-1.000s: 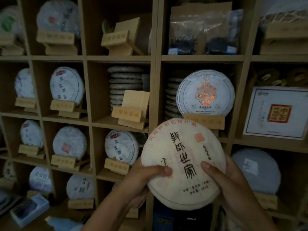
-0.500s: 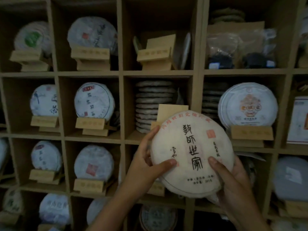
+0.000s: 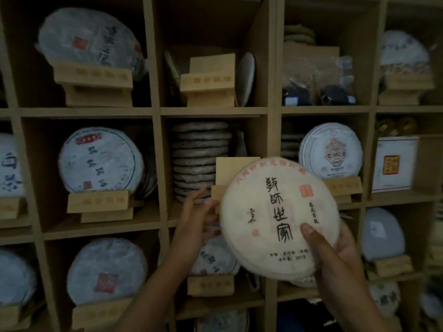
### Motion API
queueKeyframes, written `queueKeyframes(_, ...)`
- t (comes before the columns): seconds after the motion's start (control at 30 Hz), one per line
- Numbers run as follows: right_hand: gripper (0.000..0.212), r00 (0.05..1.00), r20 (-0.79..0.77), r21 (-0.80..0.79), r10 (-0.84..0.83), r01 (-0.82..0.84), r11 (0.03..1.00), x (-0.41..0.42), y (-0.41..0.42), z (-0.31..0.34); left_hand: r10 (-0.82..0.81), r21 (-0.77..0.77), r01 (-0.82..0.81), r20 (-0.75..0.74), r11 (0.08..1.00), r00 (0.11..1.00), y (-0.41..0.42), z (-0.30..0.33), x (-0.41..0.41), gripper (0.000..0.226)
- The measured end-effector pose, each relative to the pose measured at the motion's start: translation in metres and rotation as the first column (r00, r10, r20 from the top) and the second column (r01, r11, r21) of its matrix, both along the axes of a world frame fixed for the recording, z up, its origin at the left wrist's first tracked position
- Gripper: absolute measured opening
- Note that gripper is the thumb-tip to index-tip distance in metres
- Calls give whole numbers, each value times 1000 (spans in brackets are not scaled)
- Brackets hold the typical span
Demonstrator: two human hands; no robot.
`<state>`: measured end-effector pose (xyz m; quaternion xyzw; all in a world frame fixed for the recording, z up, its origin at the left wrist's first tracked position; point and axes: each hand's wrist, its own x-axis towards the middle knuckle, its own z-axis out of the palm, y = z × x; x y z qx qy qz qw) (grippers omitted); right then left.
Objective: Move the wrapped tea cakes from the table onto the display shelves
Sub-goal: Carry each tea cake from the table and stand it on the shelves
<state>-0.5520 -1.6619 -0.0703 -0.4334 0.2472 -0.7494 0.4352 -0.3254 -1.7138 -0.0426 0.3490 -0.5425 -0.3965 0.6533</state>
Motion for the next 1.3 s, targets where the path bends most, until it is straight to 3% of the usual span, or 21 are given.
queueKeyframes(0.07, 58, 998, -8, -19, -57, 57, 998, -11, 2, 6, 83, 27, -85, 73, 996, 994, -22, 3, 5, 15)
queueKeyframes(0.17, 57, 991, -27, -51, -132, 131, 990, -28, 2, 14, 141, -62, -130, 251, 990, 958, -49, 7, 0, 34)
queueKeyframes(0.27, 56, 987, -8, -78, -160, 159, 984, -40, -1, 21, 101, -73, -81, 339, 994, 935, -71, 13, -16, 54)
queueKeyframes(0.47, 56, 977, -19, -112, -213, 209, 971, -69, -1, 28, 72, -63, -57, 261, 996, 963, -96, 9, -25, 46)
queueKeyframes(0.63, 42, 978, -5, -138, -210, 207, 969, -82, 4, 35, 94, 18, -99, 202, 995, 975, -83, 14, -18, 50)
queueKeyframes(0.73, 49, 983, 3, -159, -185, 183, 970, -89, 10, 43, 94, 0, -95, 172, 995, 981, -58, 23, -20, 54)
queueKeyframes(0.9, 52, 984, 2, -234, -179, 175, 956, -89, 18, 69, -71, 35, 63, 315, 997, 946, 7, 52, -30, 79)
queueKeyframes(1.03, 50, 993, -3, -301, -118, 111, 947, -77, 25, 90, -267, 84, 256, 435, 963, 860, 52, 59, -53, 76)
queueKeyframes(1.17, 51, 995, -20, -322, -101, 89, 943, -67, 34, 95, -344, 119, 323, 349, 939, 872, 72, 47, -73, 65)
queueKeyframes(1.3, 49, 993, -51, -301, -105, 85, 950, -68, 40, 85, -374, 136, 349, 287, 927, 882, 82, 32, -83, 71)
